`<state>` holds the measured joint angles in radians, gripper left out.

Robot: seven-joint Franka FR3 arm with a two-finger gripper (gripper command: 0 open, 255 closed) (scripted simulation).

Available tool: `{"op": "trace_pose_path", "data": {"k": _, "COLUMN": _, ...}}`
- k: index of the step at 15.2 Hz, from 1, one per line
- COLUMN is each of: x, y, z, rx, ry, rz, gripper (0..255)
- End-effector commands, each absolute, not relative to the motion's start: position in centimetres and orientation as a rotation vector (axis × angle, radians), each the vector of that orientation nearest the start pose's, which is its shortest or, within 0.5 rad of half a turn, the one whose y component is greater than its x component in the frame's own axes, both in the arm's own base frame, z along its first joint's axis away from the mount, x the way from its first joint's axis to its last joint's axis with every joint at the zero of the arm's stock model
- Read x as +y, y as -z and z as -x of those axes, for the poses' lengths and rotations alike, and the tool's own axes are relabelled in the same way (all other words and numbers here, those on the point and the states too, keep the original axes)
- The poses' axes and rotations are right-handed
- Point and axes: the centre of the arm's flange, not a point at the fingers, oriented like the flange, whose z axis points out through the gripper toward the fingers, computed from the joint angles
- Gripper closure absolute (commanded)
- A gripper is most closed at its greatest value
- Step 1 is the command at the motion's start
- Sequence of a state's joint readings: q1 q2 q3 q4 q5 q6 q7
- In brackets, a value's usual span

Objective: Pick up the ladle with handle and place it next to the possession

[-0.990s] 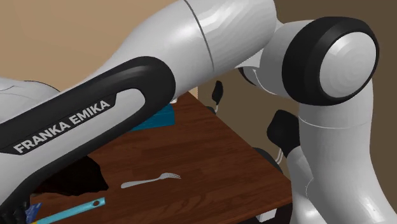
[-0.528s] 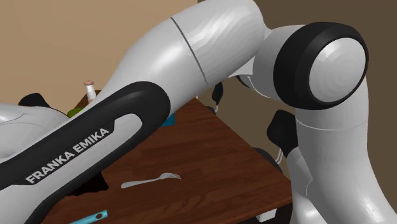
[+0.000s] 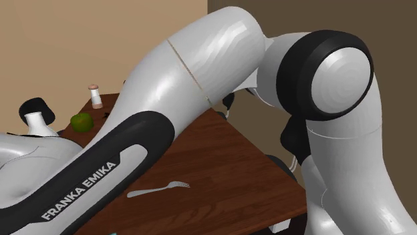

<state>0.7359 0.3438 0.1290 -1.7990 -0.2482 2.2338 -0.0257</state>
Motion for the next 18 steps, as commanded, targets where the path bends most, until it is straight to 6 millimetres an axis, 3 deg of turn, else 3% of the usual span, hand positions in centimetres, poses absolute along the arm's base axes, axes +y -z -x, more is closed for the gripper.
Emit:
{"op": "trace_pose_path", "data": {"k": 1, "x": 48.6, "y": -35.8, "z": -43.1, "rx": -1.588, "ry": 0.248, "rz": 2.822, "gripper": 255}}
{"op": "trace_pose_path", "data": {"k": 3, "x": 48.6, "y": -34.4, "z": -43.1, "rx": -1.588, "ry": 0.248, "rz": 2.822, "gripper": 255}}
{"op": "trace_pose_path", "data": {"k": 11, "x": 48.6, "y": -34.4, "z": -43.1, "rx": -1.588, "ry": 0.248, "rz": 2.822, "gripper": 255}}
{"op": "trace_pose_path", "data": {"k": 12, "x": 48.6, "y": -34.4, "z": -43.1, "rx": -1.588, "ry": 0.248, "rz": 2.822, "gripper": 0}}
{"op": "trace_pose_path", "data": {"k": 17, "x": 48.6, "y": -34.4, "z": -43.1, "rx": -1.588, "ry": 0.248, "rz": 2.822, "gripper": 0}}
{"op": "trace_pose_path", "data": {"k": 18, "x": 48.6, "y": -35.6, "z": -42.9, "rx": -1.588, "ry": 0.248, "rz": 2.822, "gripper": 0}}
